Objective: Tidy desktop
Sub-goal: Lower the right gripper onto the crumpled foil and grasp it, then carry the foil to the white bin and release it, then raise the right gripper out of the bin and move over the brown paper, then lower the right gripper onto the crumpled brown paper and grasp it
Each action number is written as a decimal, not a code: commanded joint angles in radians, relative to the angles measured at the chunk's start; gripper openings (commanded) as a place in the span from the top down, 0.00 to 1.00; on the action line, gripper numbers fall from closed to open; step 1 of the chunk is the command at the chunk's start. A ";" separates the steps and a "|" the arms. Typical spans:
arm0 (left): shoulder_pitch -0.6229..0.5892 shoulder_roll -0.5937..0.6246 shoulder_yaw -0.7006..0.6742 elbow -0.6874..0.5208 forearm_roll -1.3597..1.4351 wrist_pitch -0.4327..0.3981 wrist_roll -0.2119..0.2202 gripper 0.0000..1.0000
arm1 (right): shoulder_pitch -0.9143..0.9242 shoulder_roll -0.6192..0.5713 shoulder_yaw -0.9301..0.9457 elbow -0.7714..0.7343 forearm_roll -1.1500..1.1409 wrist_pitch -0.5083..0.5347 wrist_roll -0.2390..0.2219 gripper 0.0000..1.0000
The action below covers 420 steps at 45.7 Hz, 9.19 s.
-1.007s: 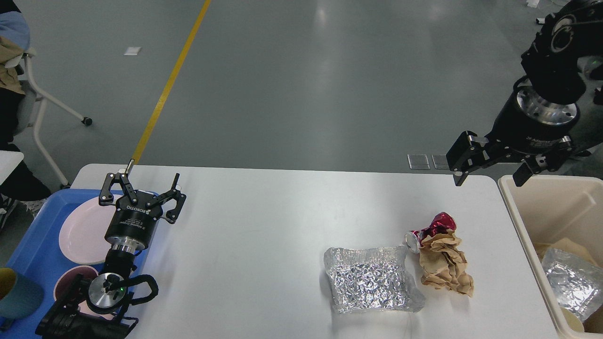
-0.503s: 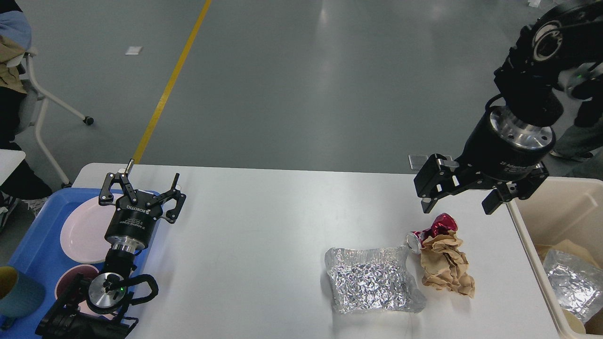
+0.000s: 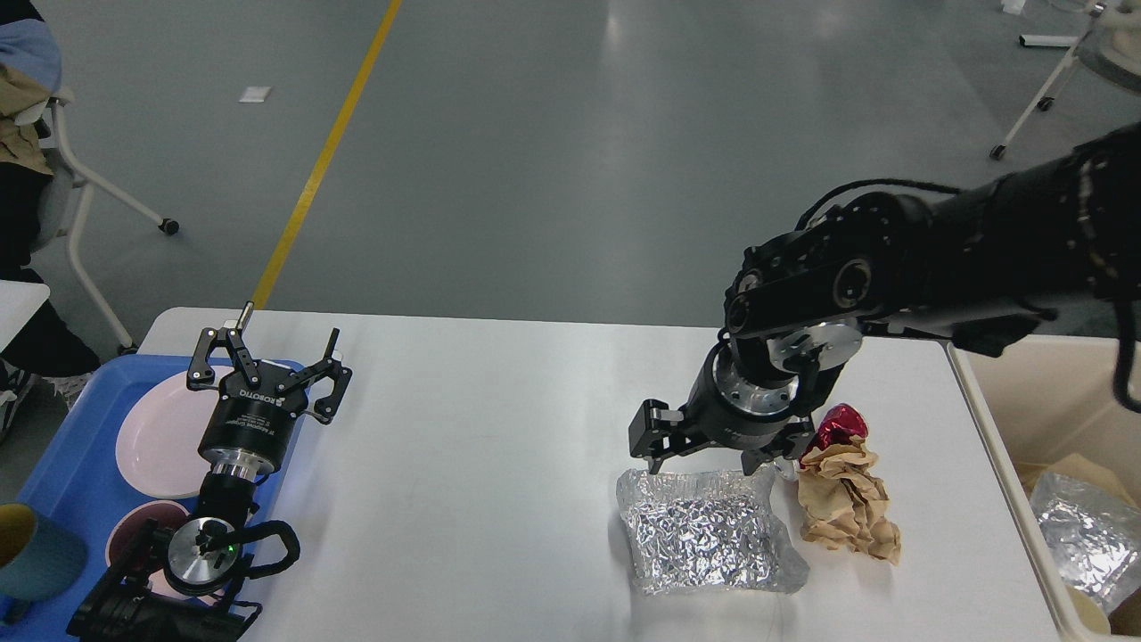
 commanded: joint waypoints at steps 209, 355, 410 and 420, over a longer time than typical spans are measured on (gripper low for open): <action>0.000 0.000 0.000 0.000 0.000 0.000 0.000 0.04 | -1.278 -0.297 -0.142 -1.383 -0.011 -0.464 0.059 1.00; -0.001 0.000 0.000 0.000 0.000 0.000 0.001 0.04 | -0.452 -0.171 -0.257 -0.322 -0.163 -0.147 0.039 0.00; -0.001 0.000 0.000 0.000 0.000 0.000 0.001 0.04 | -0.698 -0.116 -0.205 -0.465 -0.126 -0.221 0.036 1.00; -0.001 0.000 0.000 0.000 0.000 0.000 0.001 0.04 | -0.647 -0.134 -0.205 -0.422 -0.121 -0.199 0.037 1.00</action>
